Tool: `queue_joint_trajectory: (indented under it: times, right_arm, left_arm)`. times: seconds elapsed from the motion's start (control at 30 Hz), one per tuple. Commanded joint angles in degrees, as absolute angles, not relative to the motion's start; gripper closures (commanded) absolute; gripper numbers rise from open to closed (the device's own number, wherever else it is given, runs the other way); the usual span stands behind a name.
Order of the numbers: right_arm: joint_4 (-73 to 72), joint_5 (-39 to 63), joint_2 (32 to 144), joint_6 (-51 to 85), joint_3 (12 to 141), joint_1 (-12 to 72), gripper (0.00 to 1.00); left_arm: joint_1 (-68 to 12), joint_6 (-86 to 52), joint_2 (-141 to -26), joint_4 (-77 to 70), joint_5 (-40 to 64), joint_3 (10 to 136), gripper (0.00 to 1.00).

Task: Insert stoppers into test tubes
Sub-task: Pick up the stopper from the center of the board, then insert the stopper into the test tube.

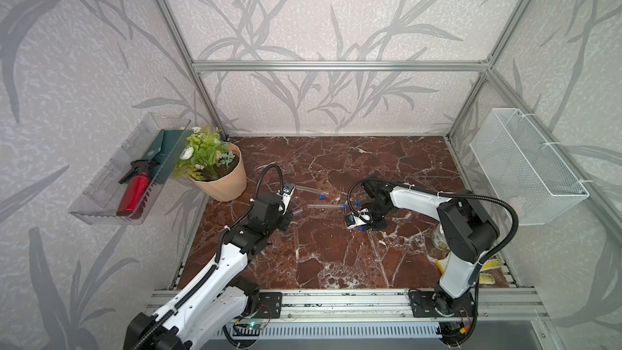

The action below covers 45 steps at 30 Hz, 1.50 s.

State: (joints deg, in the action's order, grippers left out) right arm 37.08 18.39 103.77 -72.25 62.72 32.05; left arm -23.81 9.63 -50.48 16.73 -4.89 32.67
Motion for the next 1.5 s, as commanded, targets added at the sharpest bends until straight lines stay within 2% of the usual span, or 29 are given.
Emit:
queue_joint_trajectory:
  times: [0.0, 0.2, 0.37, 0.67, 1.0, 1.47]
  right_arm:
    - [37.23, 21.67, 100.11, -68.86, 61.72, 31.44, 0.85]
    - [37.10, 24.45, 94.18, -64.76, 59.88, 31.09, 0.85]
    - [37.77, 25.92, 89.77, -61.94, 58.58, 30.95, 0.85]
    - [37.36, 28.73, 84.27, -56.74, 56.63, 30.96, 0.84]
    - [35.14, 33.72, 83.67, -51.36, 57.29, 31.27, 0.84]
    - [32.21, 36.10, 84.80, -47.60, 58.75, 31.69, 0.84]
  left_arm:
    - [-23.55, 16.14, -51.07, 21.90, -5.36, 35.21, 1.00]
    - [-23.58, 27.74, -51.67, 23.61, -1.40, 35.43, 1.00]
    - [-24.33, 34.27, -56.40, 21.08, 4.12, 36.26, 1.00]
    - [-34.88, 51.15, -67.56, 14.77, 1.04, 38.21, 1.00]
    - [-40.61, 56.49, -76.64, 7.51, -2.16, 42.15, 1.00]
    - [-42.71, 62.31, -78.01, 1.76, 1.49, 40.64, 1.00]
